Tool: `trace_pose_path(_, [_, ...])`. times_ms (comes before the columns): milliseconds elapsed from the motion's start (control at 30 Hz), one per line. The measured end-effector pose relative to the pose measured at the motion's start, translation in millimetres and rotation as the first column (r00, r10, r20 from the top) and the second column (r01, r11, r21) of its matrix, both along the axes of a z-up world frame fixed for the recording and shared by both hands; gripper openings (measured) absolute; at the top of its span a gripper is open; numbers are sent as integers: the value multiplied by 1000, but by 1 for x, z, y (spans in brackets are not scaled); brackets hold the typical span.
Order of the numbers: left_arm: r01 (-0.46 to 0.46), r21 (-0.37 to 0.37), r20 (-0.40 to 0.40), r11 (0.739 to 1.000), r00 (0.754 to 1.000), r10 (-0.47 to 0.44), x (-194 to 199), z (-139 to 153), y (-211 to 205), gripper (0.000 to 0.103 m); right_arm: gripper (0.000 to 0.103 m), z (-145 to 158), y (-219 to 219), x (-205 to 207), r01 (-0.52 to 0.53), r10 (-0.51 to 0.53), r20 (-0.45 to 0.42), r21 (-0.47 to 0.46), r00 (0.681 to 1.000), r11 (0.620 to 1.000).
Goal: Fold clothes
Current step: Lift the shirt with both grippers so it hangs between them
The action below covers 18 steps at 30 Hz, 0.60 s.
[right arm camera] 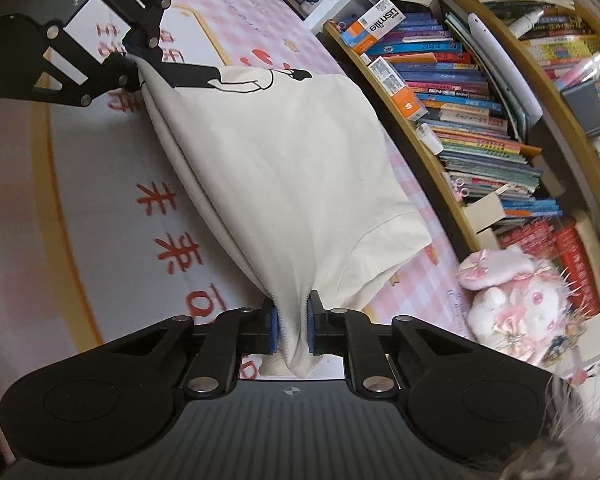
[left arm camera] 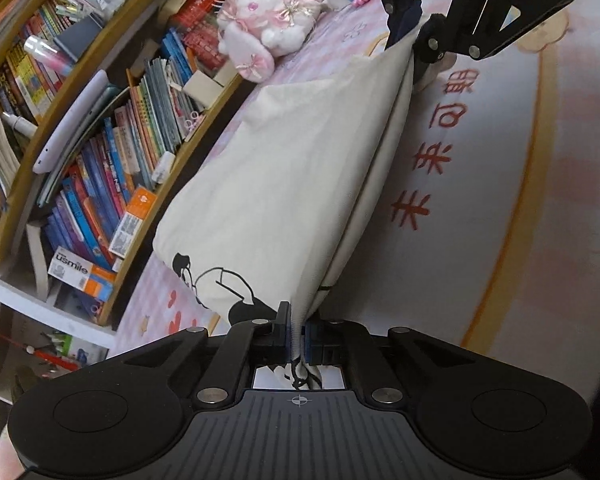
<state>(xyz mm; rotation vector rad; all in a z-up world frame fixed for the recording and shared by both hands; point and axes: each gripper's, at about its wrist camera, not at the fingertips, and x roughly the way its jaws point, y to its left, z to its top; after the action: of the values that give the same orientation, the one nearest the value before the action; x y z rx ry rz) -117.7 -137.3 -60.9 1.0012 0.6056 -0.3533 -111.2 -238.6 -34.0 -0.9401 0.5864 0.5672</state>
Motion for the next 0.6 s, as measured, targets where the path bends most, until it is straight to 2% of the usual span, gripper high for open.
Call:
trace_pose_path(133, [8,-40,-69,999,998,-10,-19,23,2,5,11,20,-5,-9,-24,27,-95,38,995,999])
trace_pose_path(333, [15,-103,-143,995,989,-29,-55,55,2,5,11,58,-18,-33,-21,52,-241,128,969,992])
trace_pose_path(467, [-13,-135,-139,991,990,-6,-67,71,3,5,11,73,-25,-53,-26,75,-303,161,950,987])
trace_pose_path(600, [-36,-153,-99,988,995,20,-66,89,4,5,11,89,-27,-65,-30,88,-293,196,952,980])
